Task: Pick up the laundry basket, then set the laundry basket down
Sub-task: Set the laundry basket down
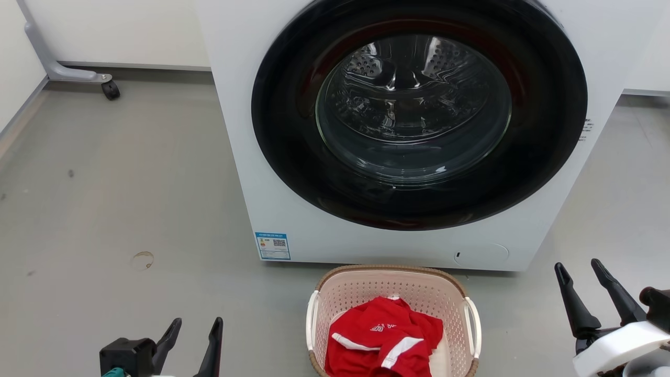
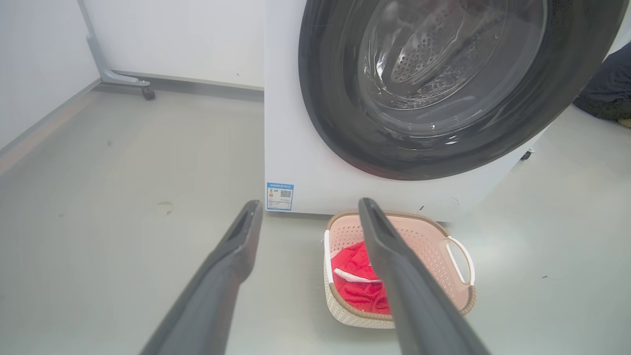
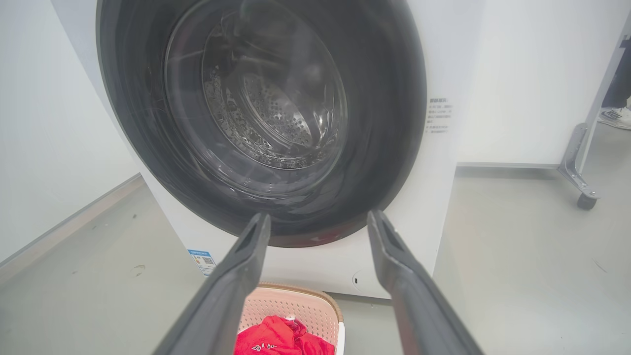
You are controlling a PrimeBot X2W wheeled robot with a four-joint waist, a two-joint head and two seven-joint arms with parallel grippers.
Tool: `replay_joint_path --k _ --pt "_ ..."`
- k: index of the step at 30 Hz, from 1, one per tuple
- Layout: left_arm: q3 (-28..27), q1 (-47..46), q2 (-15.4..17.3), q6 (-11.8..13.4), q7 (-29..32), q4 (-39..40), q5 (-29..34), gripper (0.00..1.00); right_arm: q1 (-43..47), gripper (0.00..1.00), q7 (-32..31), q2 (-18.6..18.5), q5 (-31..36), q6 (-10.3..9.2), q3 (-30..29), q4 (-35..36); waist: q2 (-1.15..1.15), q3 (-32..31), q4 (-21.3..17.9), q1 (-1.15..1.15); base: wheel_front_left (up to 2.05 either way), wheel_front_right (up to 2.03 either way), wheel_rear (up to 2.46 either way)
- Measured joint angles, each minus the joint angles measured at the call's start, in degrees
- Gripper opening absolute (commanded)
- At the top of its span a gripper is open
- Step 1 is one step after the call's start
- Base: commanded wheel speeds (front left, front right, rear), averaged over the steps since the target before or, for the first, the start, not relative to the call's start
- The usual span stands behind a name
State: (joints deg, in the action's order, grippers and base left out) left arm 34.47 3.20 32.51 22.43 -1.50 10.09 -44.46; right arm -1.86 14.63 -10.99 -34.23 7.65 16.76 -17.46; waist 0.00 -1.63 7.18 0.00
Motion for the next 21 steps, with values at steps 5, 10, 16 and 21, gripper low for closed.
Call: replay_joint_path --k 5,10,16,21 --pt "0.6 -0.2 0.9 0.0 2.1 0.2 0.0 1.0 0.0 1.0 -0.1 0.0 0.0 0.0 0.0 0.0 0.0 -0.3 0.0 0.0 0.0 0.0 0.0" --pt "0.7 -1.6 1.5 -0.1 3.5 0.2 0.0 1.0 0.0 1.0 -0.5 0.0 0.0 0.0 0.7 -0.1 0.0 -0.5 -0.3 0.0 0.0 0.0 0.0" --pt "0.9 -1.6 1.5 -0.1 3.5 0.5 0.0 1.0 0.0 1.0 -0.5 -0.1 0.0 0.0 0.8 -0.1 0.0 -0.6 -0.5 0.0 0.0 0.0 0.0" --pt "1.1 -1.6 1.4 -0.1 3.6 0.5 0.0 1.0 0.0 1.0 -0.5 -0.2 0.0 0.0 0.8 -0.1 0.0 -0.5 -0.5 0.0 0.0 0.0 0.0"
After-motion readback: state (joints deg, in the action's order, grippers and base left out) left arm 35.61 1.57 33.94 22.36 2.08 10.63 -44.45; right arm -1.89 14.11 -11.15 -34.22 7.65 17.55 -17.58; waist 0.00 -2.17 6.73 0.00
